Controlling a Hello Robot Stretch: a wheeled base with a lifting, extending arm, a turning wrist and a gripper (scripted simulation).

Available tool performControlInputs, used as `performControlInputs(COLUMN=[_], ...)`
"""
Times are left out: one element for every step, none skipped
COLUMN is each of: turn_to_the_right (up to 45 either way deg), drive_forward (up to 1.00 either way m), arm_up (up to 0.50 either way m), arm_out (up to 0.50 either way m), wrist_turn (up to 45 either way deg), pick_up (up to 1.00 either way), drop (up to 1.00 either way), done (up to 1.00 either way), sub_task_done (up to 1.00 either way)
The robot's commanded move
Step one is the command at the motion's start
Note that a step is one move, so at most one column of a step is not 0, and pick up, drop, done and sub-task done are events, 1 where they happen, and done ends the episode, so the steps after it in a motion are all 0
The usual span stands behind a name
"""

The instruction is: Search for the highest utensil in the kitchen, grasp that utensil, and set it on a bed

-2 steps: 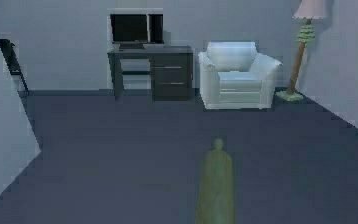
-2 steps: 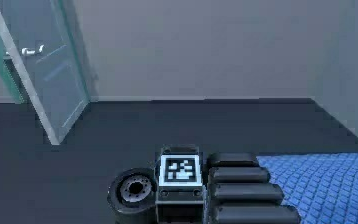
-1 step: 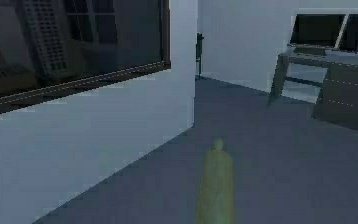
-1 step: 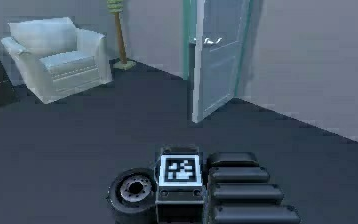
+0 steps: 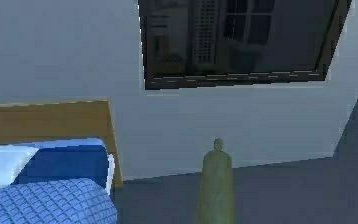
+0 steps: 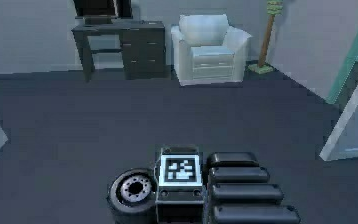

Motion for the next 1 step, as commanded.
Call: performControlInputs(turn_to_the_right=[-45.0], drive_forward=[0.0], arm_up=[0.0], arm_out=[0.0], wrist_turn=[0.0], pick_up=[0.0], drop=[0.0], done=[0.0], sub_task_done=[0.0])
